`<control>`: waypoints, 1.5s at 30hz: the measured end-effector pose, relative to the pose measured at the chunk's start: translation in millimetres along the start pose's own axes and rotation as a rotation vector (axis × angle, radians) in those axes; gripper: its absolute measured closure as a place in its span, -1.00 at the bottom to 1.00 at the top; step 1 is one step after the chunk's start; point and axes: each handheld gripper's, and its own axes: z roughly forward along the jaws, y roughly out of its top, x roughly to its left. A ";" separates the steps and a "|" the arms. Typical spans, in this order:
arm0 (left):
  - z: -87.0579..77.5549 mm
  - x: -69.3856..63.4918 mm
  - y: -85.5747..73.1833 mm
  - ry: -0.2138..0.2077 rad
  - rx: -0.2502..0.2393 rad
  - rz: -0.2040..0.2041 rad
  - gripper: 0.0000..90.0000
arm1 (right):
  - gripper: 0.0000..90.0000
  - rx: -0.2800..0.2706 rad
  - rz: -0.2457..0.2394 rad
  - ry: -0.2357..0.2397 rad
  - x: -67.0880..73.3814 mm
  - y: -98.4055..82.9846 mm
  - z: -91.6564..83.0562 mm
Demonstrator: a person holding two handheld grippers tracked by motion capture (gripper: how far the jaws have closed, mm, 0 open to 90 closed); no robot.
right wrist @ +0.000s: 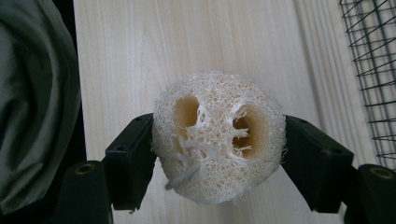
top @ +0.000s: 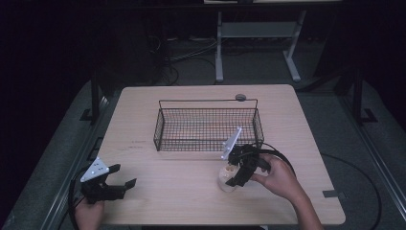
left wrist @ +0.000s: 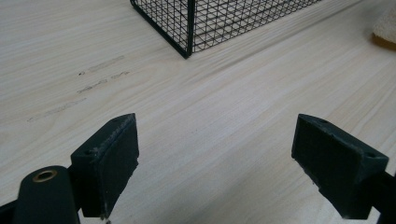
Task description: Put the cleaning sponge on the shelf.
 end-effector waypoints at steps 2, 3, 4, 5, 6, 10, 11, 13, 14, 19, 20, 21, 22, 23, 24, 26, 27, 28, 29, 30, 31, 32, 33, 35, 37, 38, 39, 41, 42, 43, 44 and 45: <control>0.1 -0.2 0.0 -0.001 -0.002 0.000 -0.70 | -0.35 0.004 -0.005 -0.007 0.3 2.8 -3.8; 0.3 -0.4 0.0 -0.002 -0.003 -0.002 -0.70 | -0.35 0.001 -0.008 -0.009 0.1 4.1 -5.6; 0.3 -0.5 0.0 -0.001 -0.005 -0.003 -0.70 | -0.35 -0.001 -0.011 -0.010 -0.1 5.4 -7.5; 0.3 -0.4 0.1 -0.001 -0.004 -0.001 -0.70 | -0.35 0.003 -0.012 -0.012 0.0 6.7 -9.4; 0.3 -0.3 0.1 0.000 -0.004 0.000 -0.70 | -0.35 0.006 -0.017 -0.020 -0.2 8.0 -11.2; -0.2 -0.2 0.2 0.000 -0.002 0.000 -0.70 | -0.35 -0.001 -0.025 -0.023 -2.1 12.3 -18.1; -0.3 -0.2 0.2 0.000 -0.001 0.001 -0.70 | -0.35 0.003 -0.026 -0.027 -2.6 13.3 -19.5; -0.3 -0.2 0.3 0.000 0.000 0.001 -0.70 | -0.35 0.004 -0.033 -0.030 -4.1 15.9 -22.6; -0.2 -0.3 0.3 0.000 -0.002 0.001 -0.70 | -0.35 -0.001 -0.034 -0.028 -5.1 16.8 -23.9; -0.3 -0.1 0.3 0.000 -0.001 0.001 -0.70 | -0.35 0.005 -0.035 -0.033 -9.4 21.3 -29.0; -0.3 0.0 0.2 0.000 -0.001 0.001 -0.70 | -0.35 0.003 -0.037 -0.036 -10.3 22.4 -30.2; -0.4 0.0 0.2 0.000 -0.001 0.001 -0.70 | -0.35 -0.003 -0.036 -0.032 -11.1 22.9 -30.8; -0.4 0.1 0.1 0.000 0.000 0.001 -0.70 | -0.35 -0.003 -0.035 -0.029 -11.9 23.4 -31.5; -0.4 0.1 0.1 0.000 0.000 0.001 -0.70 | -0.35 0.002 -0.037 -0.034 -12.7 24.1 -31.9; -0.4 0.1 0.1 0.000 -0.001 0.001 -0.70 | -0.35 0.006 -0.036 -0.035 -13.1 24.9 -32.4; -0.4 0.0 0.2 0.000 -0.001 0.001 -0.70 | -0.35 0.008 -0.040 -0.037 -14.1 26.5 -33.9; -0.4 -0.1 0.3 -0.001 -0.001 0.002 -0.70 | -0.35 0.009 -0.043 -0.040 -15.0 27.4 -34.7; -0.4 -0.2 0.3 -0.001 -0.001 0.001 -0.70 | -0.35 0.013 -0.039 -0.041 -15.3 28.3 -35.7; -0.4 -0.2 0.3 -0.001 -0.001 0.001 -0.70 | -0.35 0.009 -0.044 -0.043 -16.3 29.0 -36.6; -0.4 -0.2 0.3 -0.001 -0.001 0.001 -0.70 | -0.35 0.004 -0.041 -0.039 -17.4 29.5 -37.5; -0.5 -0.1 0.2 0.000 -0.001 0.002 -0.70 | -0.35 0.006 -0.041 -0.042 -18.3 30.0 -38.3; -0.5 -0.1 0.2 -0.001 0.000 0.002 -0.70 | -0.35 0.008 -0.039 -0.043 -19.1 30.5 -38.9; -0.4 0.1 0.1 0.000 0.000 0.001 -0.70 | -0.35 0.007 -0.041 -0.043 -20.0 31.0 -39.4; -0.4 0.2 0.1 0.000 0.000 0.001 -0.70 | -0.35 0.007 -0.043 -0.043 -21.5 32.5 -40.8; -0.5 0.1 0.2 0.000 -0.001 0.002 -0.70 | -0.35 0.008 -0.043 -0.049 -22.5 34.2 -42.4; -0.5 0.2 0.2 0.000 -0.001 0.002 -0.70 | -0.35 0.007 -0.046 -0.052 -23.0 35.0 -43.5; -0.3 0.2 0.1 0.000 -0.003 0.001 -0.70 | -0.35 0.001 -0.040 -0.044 -23.6 35.7 -44.3; -0.4 0.3 0.0 0.000 -0.002 0.002 -0.70 | -0.35 0.006 -0.043 -0.050 -25.1 37.1 -45.7; -0.5 0.2 0.1 0.000 -0.002 0.001 -0.70 | -0.35 0.007 -0.041 -0.052 -25.6 38.0 -46.5; -0.6 0.3 0.1 0.001 -0.003 0.000 -0.70 | -0.35 0.003 -0.043 -0.054 -26.1 38.8 -47.1; -0.6 0.3 0.0 0.001 -0.004 0.000 -0.70 | -0.35 0.004 -0.042 -0.053 -26.6 39.7 -47.9; -0.7 0.4 0.0 0.001 -0.004 -0.001 -0.70 | -0.35 0.004 -0.044 -0.055 -27.3 40.7 -48.5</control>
